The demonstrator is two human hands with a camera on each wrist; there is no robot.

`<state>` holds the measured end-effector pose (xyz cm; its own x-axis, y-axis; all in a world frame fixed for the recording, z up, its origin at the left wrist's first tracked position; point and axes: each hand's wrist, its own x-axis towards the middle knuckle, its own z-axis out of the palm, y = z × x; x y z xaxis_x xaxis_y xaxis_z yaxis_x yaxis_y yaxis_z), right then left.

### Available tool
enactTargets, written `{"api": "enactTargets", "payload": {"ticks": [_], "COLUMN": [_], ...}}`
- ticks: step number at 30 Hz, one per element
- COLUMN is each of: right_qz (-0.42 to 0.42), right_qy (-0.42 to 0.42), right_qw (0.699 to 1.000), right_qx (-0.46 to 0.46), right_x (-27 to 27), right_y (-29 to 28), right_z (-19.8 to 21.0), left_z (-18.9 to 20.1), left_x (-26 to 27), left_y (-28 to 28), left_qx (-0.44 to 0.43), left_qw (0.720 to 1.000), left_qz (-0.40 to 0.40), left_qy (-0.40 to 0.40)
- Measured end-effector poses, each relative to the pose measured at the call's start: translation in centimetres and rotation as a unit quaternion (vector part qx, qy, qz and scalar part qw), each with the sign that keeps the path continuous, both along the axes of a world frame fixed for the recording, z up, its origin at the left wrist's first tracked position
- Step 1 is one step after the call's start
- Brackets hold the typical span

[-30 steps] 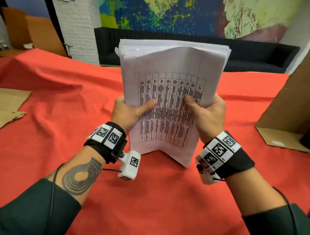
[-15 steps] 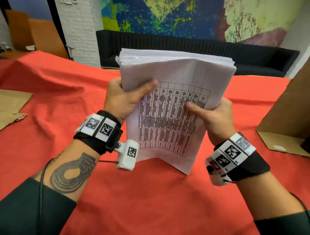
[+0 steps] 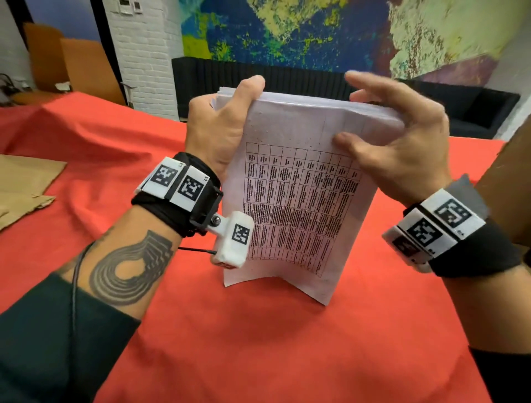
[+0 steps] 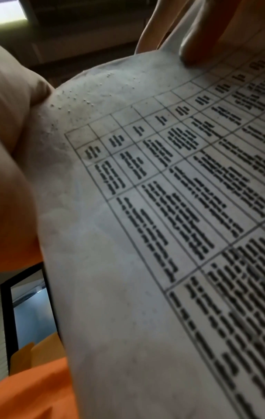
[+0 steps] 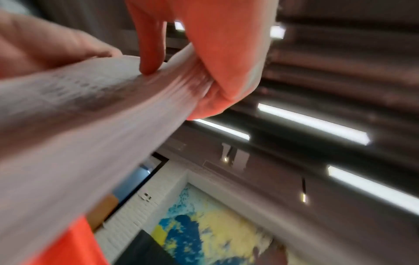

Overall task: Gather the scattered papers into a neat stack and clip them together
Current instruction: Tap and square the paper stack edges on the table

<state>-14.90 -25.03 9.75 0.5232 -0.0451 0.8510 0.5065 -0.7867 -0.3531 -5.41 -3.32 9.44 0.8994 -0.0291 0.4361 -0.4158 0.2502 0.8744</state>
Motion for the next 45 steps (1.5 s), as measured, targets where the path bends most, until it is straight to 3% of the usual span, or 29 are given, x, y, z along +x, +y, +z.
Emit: {"api": "enactTargets", "payload": {"ticks": [4,11,15,20,26,30,33,38,42,45], "right_qz": [-0.061,-0.033,-0.077,-0.172,-0.185,-0.166,-0.181,-0.186,-0.181,-0.191], "right_qy": [0.004,0.066,0.181,0.233,0.230,0.273,0.315,0.329,0.291,0.264], "right_qw": [0.993,0.994,0.956,0.899,0.883,0.882,0.862,0.872,0.895,0.917], "right_qx": [-0.103,-0.082,-0.218,-0.329,-0.366,-0.347,-0.355,-0.311,-0.285,-0.228], "right_x": [-0.4,-1.0,-1.5,-1.8,-1.5,-0.6,-0.2,0.7,0.5,-0.3], "right_y": [0.3,0.1,0.6,2.6,4.3,5.1,5.7,5.2,3.4,0.1], "right_z": [0.9,2.7,4.1,5.0,6.1,6.1,6.2,6.1,5.7,6.8], "left_z": [0.0,1.4,1.9,1.6,1.9,1.3,1.0,0.6,-0.7,-4.7], "left_x": [0.1,-0.9,-0.6,-0.3,0.4,0.7,1.0,1.0,0.6,2.2], "left_y": [0.1,-0.1,0.1,-0.3,-0.4,-0.6,-1.0,-2.1,-1.6,0.3], "left_qx": [0.015,0.041,0.058,0.067,0.088,0.092,0.096,0.088,0.083,0.217], "left_qw": [1.000,0.998,0.998,0.997,0.996,0.995,0.994,0.990,0.993,0.974], "left_qz": [-0.002,0.017,0.011,-0.021,0.020,0.021,0.046,0.078,0.006,0.008], "left_qy": [0.000,0.034,0.039,0.027,0.030,0.022,-0.015,-0.073,-0.081,-0.071]}}
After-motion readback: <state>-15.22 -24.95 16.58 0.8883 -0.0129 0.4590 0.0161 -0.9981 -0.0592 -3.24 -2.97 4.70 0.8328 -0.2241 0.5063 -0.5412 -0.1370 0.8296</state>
